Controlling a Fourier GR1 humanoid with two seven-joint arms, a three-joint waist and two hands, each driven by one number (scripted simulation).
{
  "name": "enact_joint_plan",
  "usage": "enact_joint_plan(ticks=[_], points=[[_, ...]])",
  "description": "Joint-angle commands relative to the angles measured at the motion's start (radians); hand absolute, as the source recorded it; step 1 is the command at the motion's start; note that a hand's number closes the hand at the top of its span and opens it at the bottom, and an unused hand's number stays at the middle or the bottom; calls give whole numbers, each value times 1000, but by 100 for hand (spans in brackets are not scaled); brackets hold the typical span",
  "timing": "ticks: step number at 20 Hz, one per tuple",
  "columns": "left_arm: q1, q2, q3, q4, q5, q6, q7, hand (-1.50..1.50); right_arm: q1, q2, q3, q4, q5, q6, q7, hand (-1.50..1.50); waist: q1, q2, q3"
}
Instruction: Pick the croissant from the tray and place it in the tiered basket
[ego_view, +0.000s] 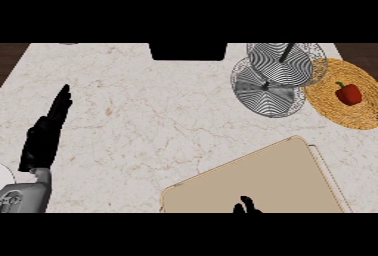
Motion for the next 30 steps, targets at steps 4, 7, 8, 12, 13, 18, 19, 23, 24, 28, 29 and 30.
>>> enact_joint_plan(ticks=[4, 7, 8, 12, 13, 18, 19, 23, 24, 28, 29, 30], points=[[-6, 3, 9, -7, -3, 10, -10, 0, -129, 256, -392, 57, -16, -133, 242, 150, -19, 50, 12], [-6, 0, 11, -11, 1, 12, -9, 0, -184, 259, -512, 57, 7, -193, 282, 150, -20, 55, 12], [-3, -5, 9, -12, 6, 9, -7, 0, -212, 260, -548, 55, 20, -219, 292, 150, -13, 52, 12], [-10, -1, 5, -15, 2, 6, -11, 0, -339, 261, -698, 60, 109, -284, 324, 150, 11, 49, 6], [-10, -2, 0, -19, -1, 4, -14, 0, -367, 262, -725, 73, 150, -290, 329, 150, 24, 48, 3], [-29, 1, -16, -25, -8, -6, -13, 0, -529, 248, -891, 114, 322, -310, 356, 150, 60, 54, -2], [-33, -1, -18, -21, -5, -10, -9, 0, -566, 238, -919, 123, 352, -304, 358, 150, 69, 58, -4], [-45, -2, -34, -28, -5, -25, -15, 0, -695, 211, -1024, 183, 497, -287, 392, 150, 112, 58, -6], [-54, -6, -45, -33, -7, -30, -11, 0, -713, 208, -1046, 213, 523, -270, 395, 150, 118, 66, -4], [-63, -17, -70, -33, -10, -43, -13, 0, -837, 200, -1150, 302, 631, -211, 433, 150, 147, 66, -2], [-72, -15, -66, -23, -14, -39, -14, 0, -872, 199, -1176, 321, 657, -209, 445, 150, 146, 68, -1], [-80, -17, -77, -31, -21, -40, -17, 0, -912, 204, -1184, 338, 681, -195, 446, 150, 162, 66, -1]])
